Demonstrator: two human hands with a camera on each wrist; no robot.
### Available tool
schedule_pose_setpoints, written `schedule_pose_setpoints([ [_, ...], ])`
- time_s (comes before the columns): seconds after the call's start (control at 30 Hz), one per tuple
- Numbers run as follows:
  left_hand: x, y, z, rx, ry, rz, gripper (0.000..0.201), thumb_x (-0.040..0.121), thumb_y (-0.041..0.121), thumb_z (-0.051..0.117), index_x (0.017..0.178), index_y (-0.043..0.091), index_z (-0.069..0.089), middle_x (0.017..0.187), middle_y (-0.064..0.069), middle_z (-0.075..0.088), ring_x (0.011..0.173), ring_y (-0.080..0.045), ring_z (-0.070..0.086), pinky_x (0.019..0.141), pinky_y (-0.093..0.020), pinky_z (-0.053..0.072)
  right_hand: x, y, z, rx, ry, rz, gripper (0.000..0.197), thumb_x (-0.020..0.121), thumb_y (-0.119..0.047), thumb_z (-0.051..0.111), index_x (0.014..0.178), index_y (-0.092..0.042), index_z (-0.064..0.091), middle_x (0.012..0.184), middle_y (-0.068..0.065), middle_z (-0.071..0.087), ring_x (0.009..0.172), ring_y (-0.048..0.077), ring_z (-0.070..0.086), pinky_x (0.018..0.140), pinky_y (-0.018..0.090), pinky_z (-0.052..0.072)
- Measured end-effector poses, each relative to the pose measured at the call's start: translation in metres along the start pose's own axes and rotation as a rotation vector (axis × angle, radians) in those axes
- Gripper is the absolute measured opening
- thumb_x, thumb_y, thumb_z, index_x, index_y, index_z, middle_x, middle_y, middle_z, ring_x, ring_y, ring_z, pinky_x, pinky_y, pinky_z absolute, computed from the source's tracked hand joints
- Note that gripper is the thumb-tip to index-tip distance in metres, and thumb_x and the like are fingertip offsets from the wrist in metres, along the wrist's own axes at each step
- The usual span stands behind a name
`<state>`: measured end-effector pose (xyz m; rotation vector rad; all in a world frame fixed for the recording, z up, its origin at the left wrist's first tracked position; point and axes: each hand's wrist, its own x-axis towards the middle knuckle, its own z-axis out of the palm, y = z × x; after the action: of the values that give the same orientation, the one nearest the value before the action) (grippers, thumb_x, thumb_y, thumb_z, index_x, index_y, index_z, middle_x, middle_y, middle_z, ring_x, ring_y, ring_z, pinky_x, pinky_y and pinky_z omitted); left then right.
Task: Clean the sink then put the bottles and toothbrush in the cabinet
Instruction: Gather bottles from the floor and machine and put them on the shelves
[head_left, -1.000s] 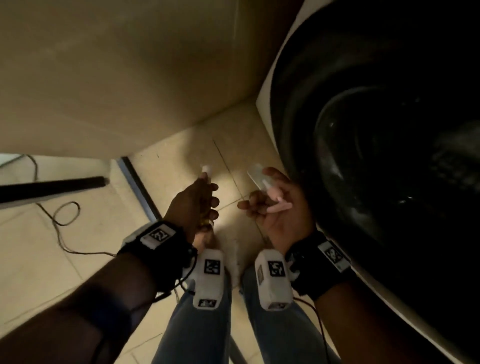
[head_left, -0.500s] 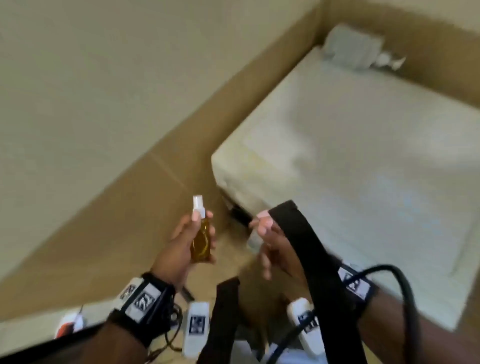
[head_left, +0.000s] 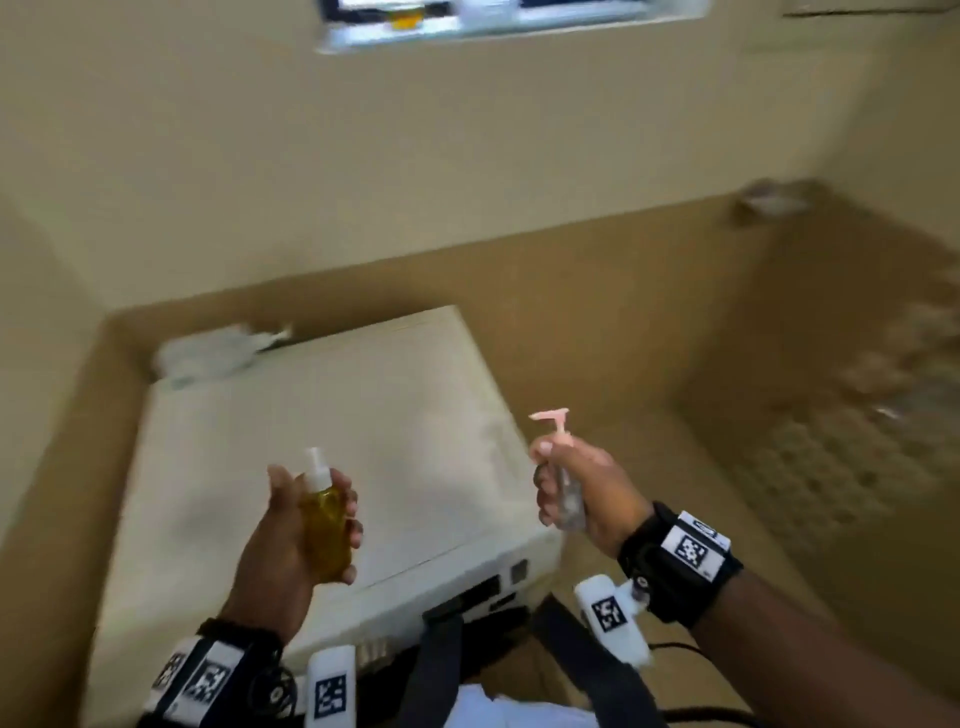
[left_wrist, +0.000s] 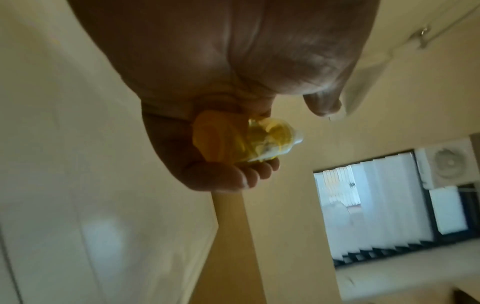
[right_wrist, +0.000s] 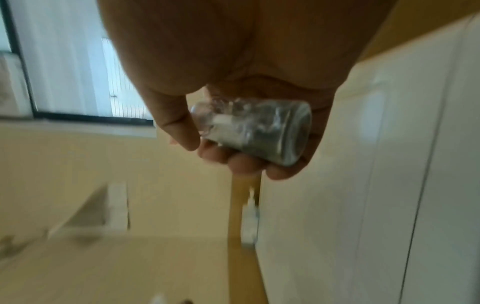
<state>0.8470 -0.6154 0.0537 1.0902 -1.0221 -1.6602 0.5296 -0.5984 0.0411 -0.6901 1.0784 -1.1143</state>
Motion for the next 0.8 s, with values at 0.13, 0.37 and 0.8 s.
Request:
schedule_pose_setpoints([
  [0.13,0.036,-0.012,0.051,0.038,-0.241,-0.103,0.080,0.052,0.096,0.057,0.084,0.023,0.060,0.075,-0.003,0.056,0.058,-0.019,0.055,0.054,-0.030,0.043,-0.088,0.006,-0.061,0.173,0.399,-0.072,0.073,0.077,-0.083,0.050,0.064,-0.011,0.052,0.053,0.008,0.040,0.045,0.020,0.037,0.054,0.031,0.032],
  [0.37,0.012,-0.055,0.218,0.208,-0.544,-0.228,0.073,0.077,0.088,0.041,0.063,0.017,0.052,0.058,-0.003,0.044,0.048,-0.019,0.047,0.056,-0.031,0.043,-0.284,0.028,-0.133,0.448,0.940,-0.242,0.075,0.074,-0.086,0.047,0.055,-0.013,0.043,0.043,0.005,0.032,0.036,0.020,0.032,0.052,0.030,0.032],
  [0.8,-0.192,-0.184,0.558,0.584,-1.160,-0.306,0.064,0.058,0.083,0.059,0.063,0.019,0.064,0.064,-0.008,0.055,0.054,-0.020,0.054,0.060,-0.037,0.054,-0.603,0.125,-0.276,0.730,1.313,-0.593,0.068,0.079,-0.071,0.045,0.052,-0.008,0.038,0.039,0.008,0.028,0.032,0.017,0.029,0.049,0.028,0.024],
])
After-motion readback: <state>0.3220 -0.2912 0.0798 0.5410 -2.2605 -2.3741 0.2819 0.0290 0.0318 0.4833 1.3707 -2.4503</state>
